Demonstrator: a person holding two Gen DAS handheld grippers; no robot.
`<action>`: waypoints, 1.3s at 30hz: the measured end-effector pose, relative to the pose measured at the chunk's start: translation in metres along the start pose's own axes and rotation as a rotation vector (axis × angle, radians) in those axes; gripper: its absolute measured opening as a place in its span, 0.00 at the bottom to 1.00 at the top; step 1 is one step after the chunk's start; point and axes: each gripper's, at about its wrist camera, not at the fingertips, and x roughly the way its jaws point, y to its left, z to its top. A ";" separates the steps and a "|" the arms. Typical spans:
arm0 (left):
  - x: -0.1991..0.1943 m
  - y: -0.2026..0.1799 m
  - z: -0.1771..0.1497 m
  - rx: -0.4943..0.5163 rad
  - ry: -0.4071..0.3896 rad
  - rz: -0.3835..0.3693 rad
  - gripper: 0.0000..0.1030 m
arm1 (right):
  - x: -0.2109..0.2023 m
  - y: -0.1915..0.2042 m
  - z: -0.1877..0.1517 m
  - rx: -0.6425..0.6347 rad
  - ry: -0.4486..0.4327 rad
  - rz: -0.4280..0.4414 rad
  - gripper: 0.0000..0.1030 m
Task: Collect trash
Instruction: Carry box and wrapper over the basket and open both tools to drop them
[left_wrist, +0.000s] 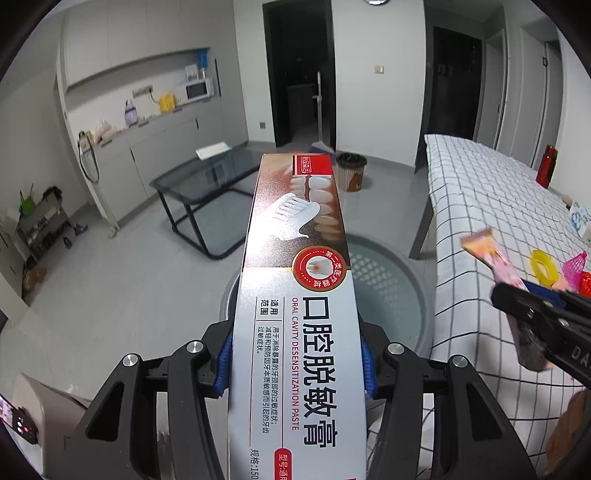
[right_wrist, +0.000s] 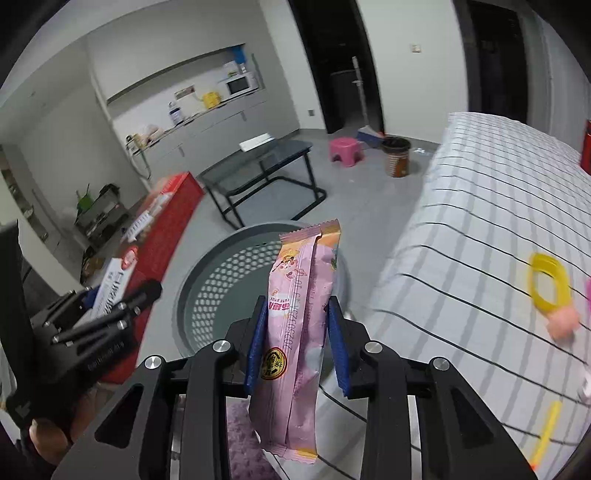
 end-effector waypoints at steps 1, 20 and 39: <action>0.007 0.003 -0.003 -0.004 0.016 -0.006 0.49 | 0.008 0.004 0.002 -0.006 0.011 0.005 0.30; 0.094 0.021 -0.027 -0.042 0.198 -0.085 0.49 | 0.112 0.017 0.014 -0.015 0.188 0.009 0.31; 0.092 0.034 -0.027 -0.086 0.196 -0.068 0.60 | 0.117 0.022 0.018 -0.023 0.172 -0.009 0.58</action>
